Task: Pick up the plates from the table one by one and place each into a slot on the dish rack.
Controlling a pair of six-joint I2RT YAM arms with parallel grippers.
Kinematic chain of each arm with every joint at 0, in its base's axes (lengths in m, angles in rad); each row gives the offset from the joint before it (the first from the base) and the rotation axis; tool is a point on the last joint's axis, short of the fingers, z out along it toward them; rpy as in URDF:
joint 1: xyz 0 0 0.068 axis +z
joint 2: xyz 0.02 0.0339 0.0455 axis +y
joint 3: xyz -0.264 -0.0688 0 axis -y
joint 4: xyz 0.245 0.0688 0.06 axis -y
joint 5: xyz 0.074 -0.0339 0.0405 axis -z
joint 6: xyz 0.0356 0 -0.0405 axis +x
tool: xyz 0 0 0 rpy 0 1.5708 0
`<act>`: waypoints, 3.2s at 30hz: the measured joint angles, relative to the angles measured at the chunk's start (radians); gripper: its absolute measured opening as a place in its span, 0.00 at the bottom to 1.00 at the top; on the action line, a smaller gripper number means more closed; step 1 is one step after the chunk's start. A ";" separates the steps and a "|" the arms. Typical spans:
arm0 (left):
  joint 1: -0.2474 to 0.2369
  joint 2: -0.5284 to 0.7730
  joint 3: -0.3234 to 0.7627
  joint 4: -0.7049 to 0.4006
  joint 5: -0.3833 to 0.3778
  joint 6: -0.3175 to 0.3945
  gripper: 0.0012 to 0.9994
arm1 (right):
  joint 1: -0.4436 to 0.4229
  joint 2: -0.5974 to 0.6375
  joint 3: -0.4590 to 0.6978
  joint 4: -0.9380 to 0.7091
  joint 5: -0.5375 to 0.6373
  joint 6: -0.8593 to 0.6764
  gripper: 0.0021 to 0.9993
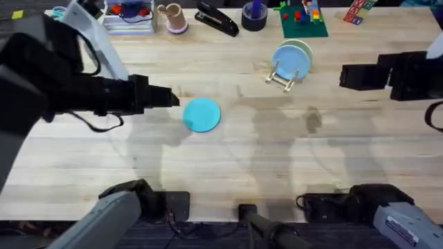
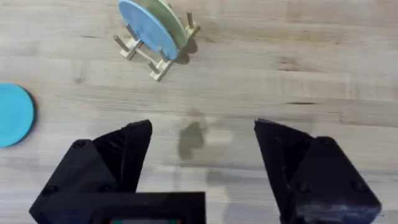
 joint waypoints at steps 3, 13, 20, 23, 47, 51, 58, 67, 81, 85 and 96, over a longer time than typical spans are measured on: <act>0.001 0.086 -0.013 0.027 0.057 0.059 0.04 | 0.000 0.000 0.000 -0.001 0.000 0.000 1.00; 0.001 0.329 -0.030 0.156 0.112 0.143 0.04 | 0.000 0.000 0.000 -0.001 0.000 0.000 0.99; 0.001 0.441 -0.046 0.213 0.118 0.169 0.04 | 0.000 0.000 0.000 -0.001 0.000 0.000 1.00; 0.001 0.496 -0.047 0.216 0.118 0.188 0.04 | 0.000 0.000 0.000 -0.001 0.000 0.000 0.99; -0.018 0.611 -0.048 0.371 0.081 0.073 0.04 | 0.000 0.000 0.000 -0.001 0.000 0.000 1.00; -0.054 0.610 -0.046 0.390 0.074 0.046 0.04 | 0.000 0.000 0.000 -0.001 0.000 0.000 1.00; -0.064 0.610 -0.045 0.393 0.073 0.030 0.04 | 0.000 0.000 0.000 -0.001 0.000 0.000 1.00; -0.064 0.610 -0.045 0.393 0.073 0.029 0.04 | 0.000 0.000 0.000 -0.035 -0.029 0.111 1.00; -0.064 0.610 -0.045 0.393 0.073 0.029 0.04 | 0.160 0.000 0.000 -0.026 -0.187 0.490 1.00; -0.064 0.610 -0.045 0.393 0.073 0.029 0.04 | 0.281 0.000 0.000 -0.008 -0.124 0.584 1.00; -0.064 0.610 -0.045 0.394 0.072 0.029 0.04 | 0.545 0.113 0.003 0.045 -0.014 0.898 1.00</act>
